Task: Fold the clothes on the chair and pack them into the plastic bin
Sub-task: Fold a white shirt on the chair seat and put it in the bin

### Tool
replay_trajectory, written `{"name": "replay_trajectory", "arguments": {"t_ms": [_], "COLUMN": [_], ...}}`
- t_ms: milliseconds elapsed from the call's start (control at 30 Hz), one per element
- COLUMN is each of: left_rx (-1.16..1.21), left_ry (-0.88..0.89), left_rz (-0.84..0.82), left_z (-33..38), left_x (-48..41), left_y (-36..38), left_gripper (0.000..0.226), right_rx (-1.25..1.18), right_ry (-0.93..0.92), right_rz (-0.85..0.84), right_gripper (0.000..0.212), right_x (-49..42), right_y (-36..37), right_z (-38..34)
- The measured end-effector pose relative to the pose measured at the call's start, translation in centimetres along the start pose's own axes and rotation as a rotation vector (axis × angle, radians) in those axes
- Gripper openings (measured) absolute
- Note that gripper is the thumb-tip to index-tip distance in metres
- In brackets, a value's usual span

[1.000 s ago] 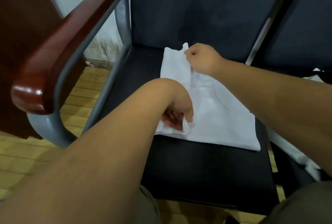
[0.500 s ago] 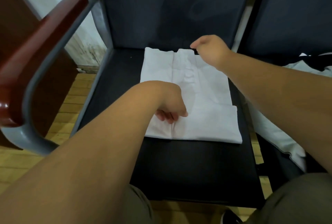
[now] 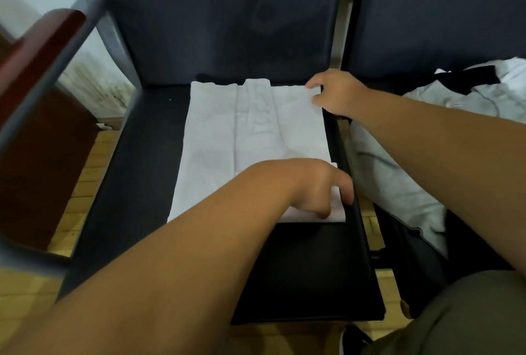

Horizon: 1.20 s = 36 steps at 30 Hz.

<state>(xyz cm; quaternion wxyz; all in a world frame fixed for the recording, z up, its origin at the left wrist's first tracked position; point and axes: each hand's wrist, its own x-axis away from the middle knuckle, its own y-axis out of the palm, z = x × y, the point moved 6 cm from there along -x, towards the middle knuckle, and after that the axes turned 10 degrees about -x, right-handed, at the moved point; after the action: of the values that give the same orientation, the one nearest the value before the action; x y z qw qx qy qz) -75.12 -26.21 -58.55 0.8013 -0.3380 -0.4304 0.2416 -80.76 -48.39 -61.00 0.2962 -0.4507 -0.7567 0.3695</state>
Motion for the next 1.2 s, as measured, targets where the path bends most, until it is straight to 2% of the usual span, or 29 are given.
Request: {"name": "replay_trajectory", "arguments": {"t_ms": [100,233,333,467,633,700,867,1067,1200], "left_rx": [-0.068,-0.146,-0.08,-0.032,0.11,0.111,0.041,0.1,0.207], "left_ry": [-0.02,-0.023,0.008,0.008,-0.046,-0.068,-0.212,-0.338,-0.401], "left_rz": [-0.024,0.022,0.076,0.111,0.142,0.12,0.07,-0.026,-0.045], "left_z": [0.3,-0.1,-0.5,-1.0,-2.0,-2.5,-5.9,-9.9,-12.1], "left_x": [-0.5,-0.9,-0.1,1.8,5.3,6.7,10.2,14.6,16.4], "left_y": [0.6,0.9,0.5,-1.1,-3.5,-4.0,-4.1,-2.7,-1.4], "left_gripper": [0.031,0.018,0.009,0.016,0.023,0.025,0.011,0.027,0.029], "right_rx": [0.013,-0.08,-0.213,-0.49,-0.664,-0.698,-0.771,-0.816,-0.827], "right_ry": [-0.031,0.03,0.068,0.137,0.124,0.116,0.065,0.005,-0.045], "right_rz": [0.043,0.057,0.078,0.093,0.159,0.183,0.148,0.097,0.059], "right_gripper": [0.032,0.023,0.023,0.029,0.035,0.039,0.042,0.045,0.044], "right_x": [-0.2,-0.1,-0.2,-0.3,-0.3,-0.3,-0.6,-0.8,-1.0], "right_y": [-0.1,-0.2,-0.6,-0.9,-1.2,-1.1,0.4,3.0,5.2], "right_z": [-0.5,-1.1,-1.3,-2.0,-5.2,-6.8,-11.2,-16.2,-18.6]}}
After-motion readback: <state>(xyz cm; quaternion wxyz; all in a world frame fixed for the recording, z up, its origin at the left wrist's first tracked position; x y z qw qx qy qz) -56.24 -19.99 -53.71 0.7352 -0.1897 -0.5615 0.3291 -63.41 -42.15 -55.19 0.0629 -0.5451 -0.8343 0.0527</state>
